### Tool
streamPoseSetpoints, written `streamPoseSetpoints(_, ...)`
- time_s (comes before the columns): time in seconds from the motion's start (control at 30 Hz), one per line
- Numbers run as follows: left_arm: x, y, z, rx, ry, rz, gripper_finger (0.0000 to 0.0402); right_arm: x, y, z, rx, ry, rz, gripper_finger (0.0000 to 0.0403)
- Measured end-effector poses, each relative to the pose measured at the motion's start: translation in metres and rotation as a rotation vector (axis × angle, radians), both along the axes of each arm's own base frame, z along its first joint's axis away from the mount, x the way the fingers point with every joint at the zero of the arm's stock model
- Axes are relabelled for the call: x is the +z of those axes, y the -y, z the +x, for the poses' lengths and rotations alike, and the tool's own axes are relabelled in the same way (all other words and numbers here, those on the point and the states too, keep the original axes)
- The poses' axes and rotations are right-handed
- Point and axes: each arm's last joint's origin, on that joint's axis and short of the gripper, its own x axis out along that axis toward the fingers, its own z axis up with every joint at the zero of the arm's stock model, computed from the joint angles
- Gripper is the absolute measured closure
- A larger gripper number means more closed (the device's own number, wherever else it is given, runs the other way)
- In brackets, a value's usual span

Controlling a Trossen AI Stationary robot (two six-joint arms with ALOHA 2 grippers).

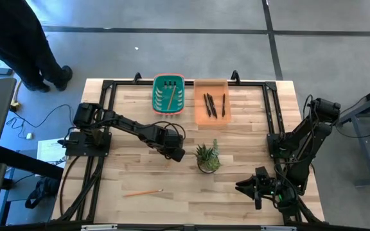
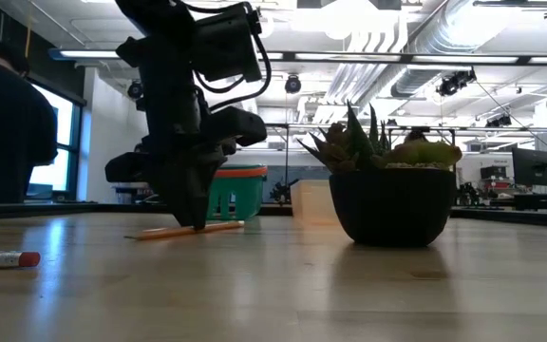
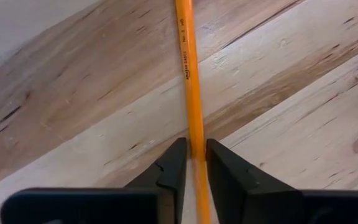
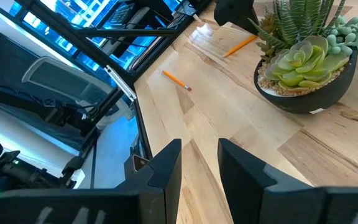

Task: Sort pens & pencils
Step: Put the top pencil into the green bin

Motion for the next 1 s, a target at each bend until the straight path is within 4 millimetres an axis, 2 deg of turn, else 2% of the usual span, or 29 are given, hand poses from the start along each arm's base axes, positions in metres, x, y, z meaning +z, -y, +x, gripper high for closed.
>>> streamPoseSetpoints(0.2, 0.0, 0.0001, 0.0002, -0.021, 0.003, 0.003, 0.0394, 0.0, 0.0, 0.0, 0.0, 0.0, 0.001, 0.0306)
streamPoseSetpoints(0.43, -0.0001, 0.0001, 0.0004, -0.023, 0.004, 0.002, 0.0377, 0.0, 0.0, 0.0, 0.0, 0.0, 0.001, 0.0306)
streamPoseSetpoints(0.6, -0.0001, 0.0, 0.0005, -0.022, 0.005, 0.007, 0.0395, 0.0, 0.0, 0.0, 0.0, 0.0, 0.001, 0.0306)
streamPoseSetpoints(1.0, 0.0053, -0.0012, -0.0012, -0.013, 0.018, 0.05, 0.04, 0.0001, -0.0001, 0.0, 0.0, 0.0, 0.003, 0.0306)
